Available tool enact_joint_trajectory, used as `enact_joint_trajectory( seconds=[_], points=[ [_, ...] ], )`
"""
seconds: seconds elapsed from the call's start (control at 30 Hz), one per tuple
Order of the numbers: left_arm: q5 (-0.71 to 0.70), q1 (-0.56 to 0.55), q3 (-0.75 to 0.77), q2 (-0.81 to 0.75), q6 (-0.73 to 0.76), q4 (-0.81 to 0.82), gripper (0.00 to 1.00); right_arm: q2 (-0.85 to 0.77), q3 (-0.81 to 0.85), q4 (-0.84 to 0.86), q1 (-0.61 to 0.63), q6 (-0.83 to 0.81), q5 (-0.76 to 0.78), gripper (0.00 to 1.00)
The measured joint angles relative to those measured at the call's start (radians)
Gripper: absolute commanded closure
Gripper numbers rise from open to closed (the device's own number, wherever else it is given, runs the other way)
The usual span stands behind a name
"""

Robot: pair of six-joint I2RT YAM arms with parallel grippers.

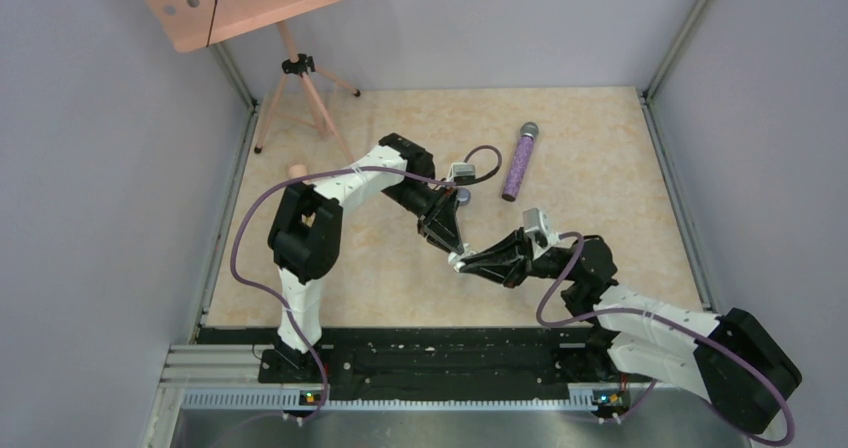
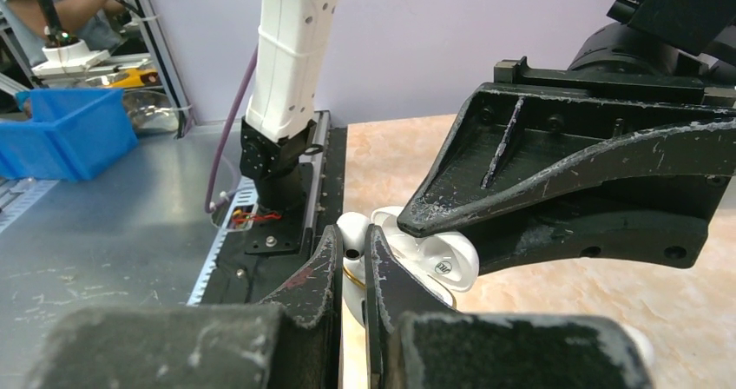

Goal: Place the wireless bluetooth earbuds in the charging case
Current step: Place the earbud in the charging case.

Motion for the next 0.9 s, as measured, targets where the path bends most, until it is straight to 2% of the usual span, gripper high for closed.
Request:
enact_joint_trajectory(
  seconds=[0.07,0.17,0.33,0.9],
  points=[
    [0.0,0.0,0.0,0.0,0.003,0.0,1.0,-0.025,0.0,-0.04,0.0,-0.021,0.002,0.97],
    [0.0,0.0,0.0,0.0,0.005,0.001,1.0,-0.055,0.0,-0.089,0.001,-0.04,0.008,0.82],
    [-0.004,0.0,0.0,0.0,0.007,0.0,1.0,-0.084,0.0,-0.131,0.002,-0.05,0.015,0.68],
    [0.005,0.0,0.0,0.0,0.007,-0.009,1.0,-0.156,0.0,-0.206,0.002,-0.026,0.044,0.63]
  ],
)
